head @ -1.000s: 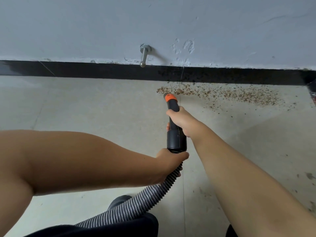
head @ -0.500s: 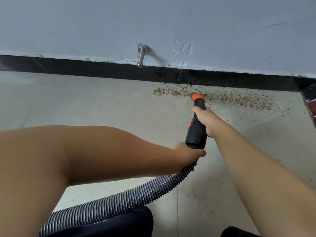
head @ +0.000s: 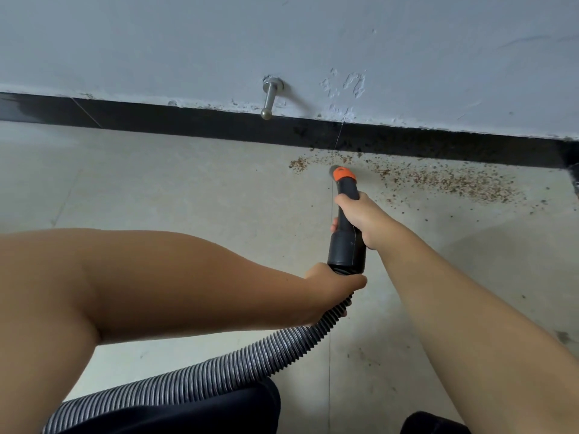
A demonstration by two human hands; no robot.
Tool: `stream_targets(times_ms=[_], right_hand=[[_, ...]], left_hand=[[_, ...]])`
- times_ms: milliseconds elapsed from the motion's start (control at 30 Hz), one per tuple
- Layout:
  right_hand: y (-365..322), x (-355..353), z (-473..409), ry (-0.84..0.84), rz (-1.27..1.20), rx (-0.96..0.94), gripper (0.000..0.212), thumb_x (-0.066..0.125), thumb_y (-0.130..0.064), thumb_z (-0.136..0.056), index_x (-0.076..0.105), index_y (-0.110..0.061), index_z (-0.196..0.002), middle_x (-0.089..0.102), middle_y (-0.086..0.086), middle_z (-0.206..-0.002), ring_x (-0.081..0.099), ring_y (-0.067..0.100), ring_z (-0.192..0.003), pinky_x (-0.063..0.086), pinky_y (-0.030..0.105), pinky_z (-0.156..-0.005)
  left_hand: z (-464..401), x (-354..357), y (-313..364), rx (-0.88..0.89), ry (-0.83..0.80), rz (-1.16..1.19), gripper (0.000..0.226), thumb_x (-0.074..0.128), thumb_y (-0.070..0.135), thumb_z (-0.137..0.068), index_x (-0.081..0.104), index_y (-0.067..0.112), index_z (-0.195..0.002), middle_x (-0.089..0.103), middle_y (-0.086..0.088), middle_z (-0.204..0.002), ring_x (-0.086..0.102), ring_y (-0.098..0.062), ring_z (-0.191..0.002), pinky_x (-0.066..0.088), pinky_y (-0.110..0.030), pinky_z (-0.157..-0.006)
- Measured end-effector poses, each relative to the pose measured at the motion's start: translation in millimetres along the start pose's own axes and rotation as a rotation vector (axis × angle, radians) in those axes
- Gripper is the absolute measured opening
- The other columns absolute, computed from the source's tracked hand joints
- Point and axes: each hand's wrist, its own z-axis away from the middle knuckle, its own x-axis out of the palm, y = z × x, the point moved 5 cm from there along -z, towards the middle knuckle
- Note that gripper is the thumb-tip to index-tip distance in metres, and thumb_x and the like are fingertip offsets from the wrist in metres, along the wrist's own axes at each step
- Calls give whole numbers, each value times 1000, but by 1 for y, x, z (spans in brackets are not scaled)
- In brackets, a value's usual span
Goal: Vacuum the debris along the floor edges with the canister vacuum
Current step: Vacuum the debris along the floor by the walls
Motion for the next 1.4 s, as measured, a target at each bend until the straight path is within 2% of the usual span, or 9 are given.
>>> stream_targets(times_ms=[100, 233, 367, 500, 733, 833, 1067, 1300, 1400], right_hand=[[12, -28, 7, 62, -45, 30, 28, 51, -20, -97, 42, -15, -123, 56, 12, -75, 56, 20, -48, 50, 26, -42], [28, -48, 18, 76, -103, 60, 26, 52, -21, -96, 43, -16, -120, 56, 12, -75, 56, 21, -51, 51, 29, -47], [37, -31, 29, -37, -52, 52, 27, 51, -18, -96, 43, -18, -121, 54, 13, -78, 55, 20, -50, 51, 28, -45], [38, -3, 38, -159, 85, 23, 29, 51, -19, -96, 41, -20, -124, 55, 11, -71, 57, 18, -46, 52, 29, -48], [43, -3, 50, -204, 194, 27, 30, 50, -20, -96, 40, -18, -124, 58, 11, -68, 58, 18, -45, 50, 26, -45], [41, 7, 49, -245, 235, 20, 32, 51, -21, -95, 38, -21, -124, 58, 9, -66, 60, 18, -45, 50, 26, -45], [11, 38, 15, -155, 216, -86, 30, 48, -19, -95, 37, -19, -124, 57, 10, -72, 58, 18, -43, 50, 26, -47], [-9, 70, -7, -118, 345, -126, 34, 46, -23, -95, 33, -21, -127, 62, 10, -69, 63, 27, -56, 59, 43, -75], [-13, 61, -11, -72, 336, -115, 36, 46, -22, -96, 33, -20, -129, 62, 12, -81, 61, 25, -54, 58, 36, -64]], left_hand=[[2, 18, 1, -13, -74, -34, 19, 66, 24, -84, 53, 11, -90, 53, -3, -65, 52, -15, -48, 44, -17, -44], [9, 36, -4, -37, -140, -66, 21, 66, 23, -84, 53, 9, -93, 52, -3, -65, 51, -15, -48, 43, -16, -43], [22, 38, -19, -88, -150, -1, 21, 66, 21, -85, 52, 9, -95, 51, -4, -66, 51, -15, -50, 46, -20, -47], [35, 34, -35, -118, -125, 66, 20, 66, 23, -86, 51, 10, -89, 52, -5, -67, 53, -16, -51, 48, -22, -51], [48, 43, -43, -129, -164, 114, 21, 66, 25, -85, 52, 10, -88, 54, -4, -67, 55, -16, -51, 50, -21, -50], [47, 41, -45, -125, -114, 145, 21, 66, 24, -83, 52, 9, -89, 54, -5, -68, 55, -17, -50, 50, -21, -49], [19, -5, -27, -31, 74, 95, 20, 65, 24, -84, 55, 9, -92, 56, -6, -68, 55, -19, -53, 50, -28, -59], [-1, -31, -21, -3, 158, 144, 23, 65, 25, -83, 57, 9, -97, 59, -6, -68, 57, -19, -53, 52, -25, -56], [-7, -28, -15, 7, 136, 142, 22, 65, 25, -84, 57, 9, -97, 59, -5, -67, 57, -18, -52, 52, -27, -59]])
